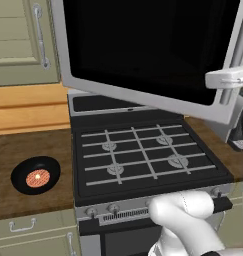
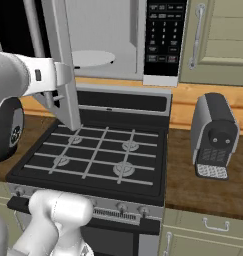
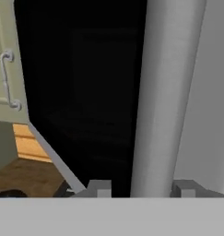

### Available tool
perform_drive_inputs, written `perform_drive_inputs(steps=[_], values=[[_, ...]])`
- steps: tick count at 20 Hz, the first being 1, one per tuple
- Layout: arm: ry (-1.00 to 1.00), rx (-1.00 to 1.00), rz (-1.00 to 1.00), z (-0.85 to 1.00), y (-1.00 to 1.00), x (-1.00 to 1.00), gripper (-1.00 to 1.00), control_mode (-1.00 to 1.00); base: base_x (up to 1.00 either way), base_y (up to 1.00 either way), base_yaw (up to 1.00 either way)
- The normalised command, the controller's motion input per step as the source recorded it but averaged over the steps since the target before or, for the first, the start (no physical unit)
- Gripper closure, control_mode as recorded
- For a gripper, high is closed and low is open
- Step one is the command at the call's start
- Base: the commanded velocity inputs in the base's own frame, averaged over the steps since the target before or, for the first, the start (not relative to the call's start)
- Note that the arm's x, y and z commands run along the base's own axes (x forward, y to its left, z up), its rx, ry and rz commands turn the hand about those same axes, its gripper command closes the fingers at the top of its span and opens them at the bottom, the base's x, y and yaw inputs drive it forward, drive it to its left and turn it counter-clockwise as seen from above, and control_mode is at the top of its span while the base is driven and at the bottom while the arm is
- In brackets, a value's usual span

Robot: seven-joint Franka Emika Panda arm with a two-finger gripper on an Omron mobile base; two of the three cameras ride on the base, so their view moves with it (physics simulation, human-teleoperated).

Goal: Open the microwave, place the bowl with waffle inside the microwave, then close the microwave door and turn it on.

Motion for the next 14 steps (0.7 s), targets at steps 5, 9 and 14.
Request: perform_drive_inputs(steps=[5,9,14], values=[[-0.1,-0.01,-0.03,0.0,1.0,-0.37,1.0,-1.0,0.0,0.0,0.0],[-0.09,0.0,-0.04,0.0,1.0,-0.29,1.0,-1.0,0.0,0.0,0.0],[-0.02,-0.04,-0.06,0.0,1.0,-0.1,1.0,-1.0,0.0,0.0,0.0]])
